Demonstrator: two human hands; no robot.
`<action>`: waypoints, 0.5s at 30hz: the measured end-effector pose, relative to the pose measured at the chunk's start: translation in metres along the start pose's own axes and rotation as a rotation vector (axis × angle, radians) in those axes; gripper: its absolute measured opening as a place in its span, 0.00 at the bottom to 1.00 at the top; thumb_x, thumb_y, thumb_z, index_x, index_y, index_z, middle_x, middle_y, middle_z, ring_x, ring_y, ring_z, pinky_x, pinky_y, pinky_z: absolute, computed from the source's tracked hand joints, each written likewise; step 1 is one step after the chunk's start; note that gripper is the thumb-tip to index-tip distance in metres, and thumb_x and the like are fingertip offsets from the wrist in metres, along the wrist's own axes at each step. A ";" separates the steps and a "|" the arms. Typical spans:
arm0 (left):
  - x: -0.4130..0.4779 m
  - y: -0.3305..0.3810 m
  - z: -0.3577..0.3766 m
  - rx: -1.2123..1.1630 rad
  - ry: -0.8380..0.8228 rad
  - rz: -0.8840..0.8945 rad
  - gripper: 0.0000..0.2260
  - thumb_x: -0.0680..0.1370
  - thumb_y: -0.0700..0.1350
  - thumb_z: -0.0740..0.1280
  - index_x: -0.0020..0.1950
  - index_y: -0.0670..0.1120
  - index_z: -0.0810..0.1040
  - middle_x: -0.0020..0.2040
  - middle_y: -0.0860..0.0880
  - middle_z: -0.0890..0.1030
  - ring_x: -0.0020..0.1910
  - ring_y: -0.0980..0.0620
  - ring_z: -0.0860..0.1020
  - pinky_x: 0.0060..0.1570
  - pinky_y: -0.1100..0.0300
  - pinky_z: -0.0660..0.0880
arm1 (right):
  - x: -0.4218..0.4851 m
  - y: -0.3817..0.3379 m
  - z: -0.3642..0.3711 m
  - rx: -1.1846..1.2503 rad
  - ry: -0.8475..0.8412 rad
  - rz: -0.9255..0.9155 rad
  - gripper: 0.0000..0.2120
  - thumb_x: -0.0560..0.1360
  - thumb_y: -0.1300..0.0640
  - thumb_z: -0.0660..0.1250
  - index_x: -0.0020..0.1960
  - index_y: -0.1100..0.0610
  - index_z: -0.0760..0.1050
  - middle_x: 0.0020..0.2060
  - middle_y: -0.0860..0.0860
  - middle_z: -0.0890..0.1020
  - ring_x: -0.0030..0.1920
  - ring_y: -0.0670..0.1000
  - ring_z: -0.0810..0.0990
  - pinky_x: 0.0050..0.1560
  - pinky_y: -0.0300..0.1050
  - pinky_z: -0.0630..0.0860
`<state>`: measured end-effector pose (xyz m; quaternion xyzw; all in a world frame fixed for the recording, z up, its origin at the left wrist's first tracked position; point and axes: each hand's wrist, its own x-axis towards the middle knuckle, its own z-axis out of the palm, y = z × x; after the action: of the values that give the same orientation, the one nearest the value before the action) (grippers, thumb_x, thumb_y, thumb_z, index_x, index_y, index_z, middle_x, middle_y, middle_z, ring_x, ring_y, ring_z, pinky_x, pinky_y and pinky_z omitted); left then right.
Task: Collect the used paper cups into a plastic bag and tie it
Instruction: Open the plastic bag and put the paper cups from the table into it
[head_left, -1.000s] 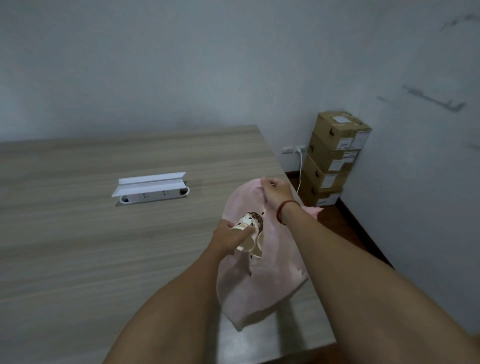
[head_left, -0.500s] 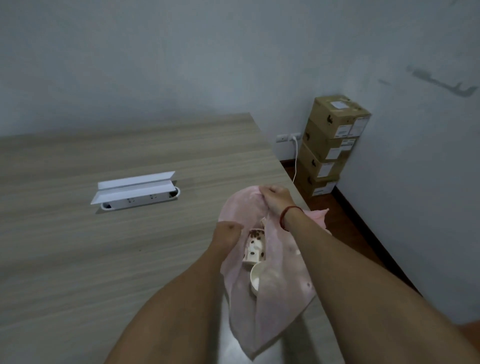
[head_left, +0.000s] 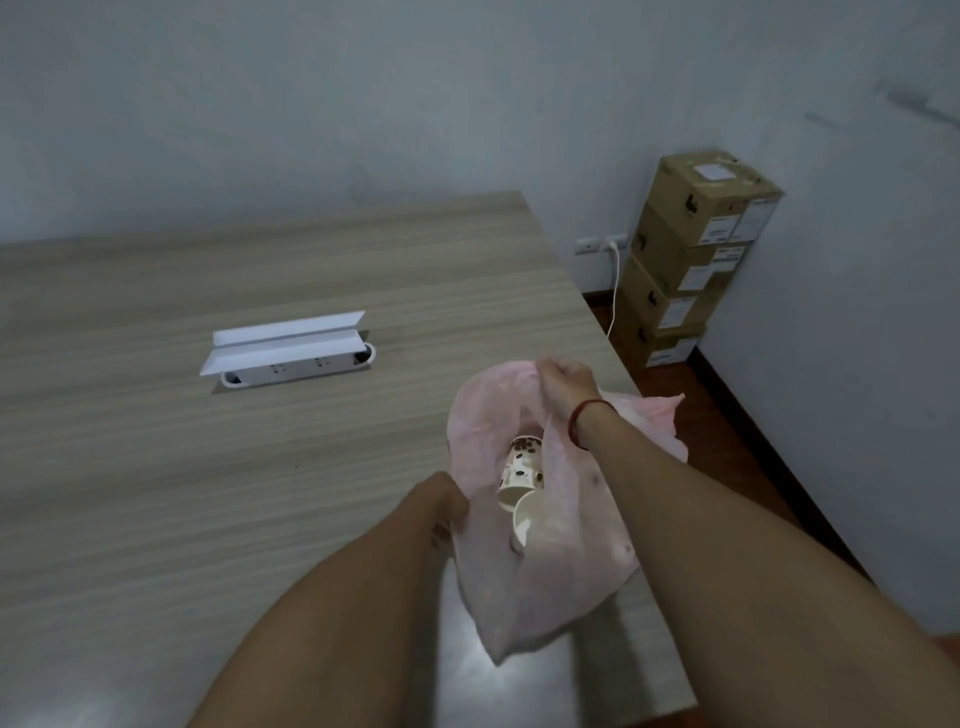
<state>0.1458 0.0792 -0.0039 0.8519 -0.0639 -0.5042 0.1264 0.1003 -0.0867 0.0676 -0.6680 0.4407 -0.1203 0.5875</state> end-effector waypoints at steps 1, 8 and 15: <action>-0.001 0.001 0.000 -0.034 0.073 0.039 0.10 0.78 0.35 0.64 0.56 0.32 0.77 0.55 0.35 0.81 0.60 0.41 0.80 0.53 0.49 0.79 | -0.004 -0.001 -0.004 -0.009 -0.009 0.017 0.16 0.76 0.47 0.59 0.40 0.57 0.75 0.34 0.51 0.75 0.34 0.50 0.72 0.38 0.42 0.70; -0.051 0.031 -0.016 -0.611 0.529 0.406 0.20 0.83 0.43 0.52 0.55 0.29 0.76 0.51 0.29 0.80 0.51 0.33 0.81 0.50 0.42 0.79 | -0.041 -0.010 -0.047 -0.310 -0.031 0.039 0.35 0.66 0.46 0.74 0.66 0.63 0.71 0.61 0.58 0.78 0.60 0.59 0.78 0.55 0.49 0.77; -0.129 0.070 -0.018 -0.797 0.567 0.496 0.21 0.84 0.45 0.49 0.67 0.33 0.70 0.45 0.37 0.77 0.38 0.44 0.79 0.24 0.60 0.73 | -0.074 -0.022 -0.097 -0.221 0.113 0.011 0.22 0.75 0.58 0.61 0.66 0.66 0.69 0.64 0.62 0.76 0.57 0.59 0.77 0.57 0.50 0.74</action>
<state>0.1006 0.0447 0.1323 0.8000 -0.0305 -0.1949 0.5667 0.0009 -0.1008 0.1404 -0.7184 0.4872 -0.1053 0.4852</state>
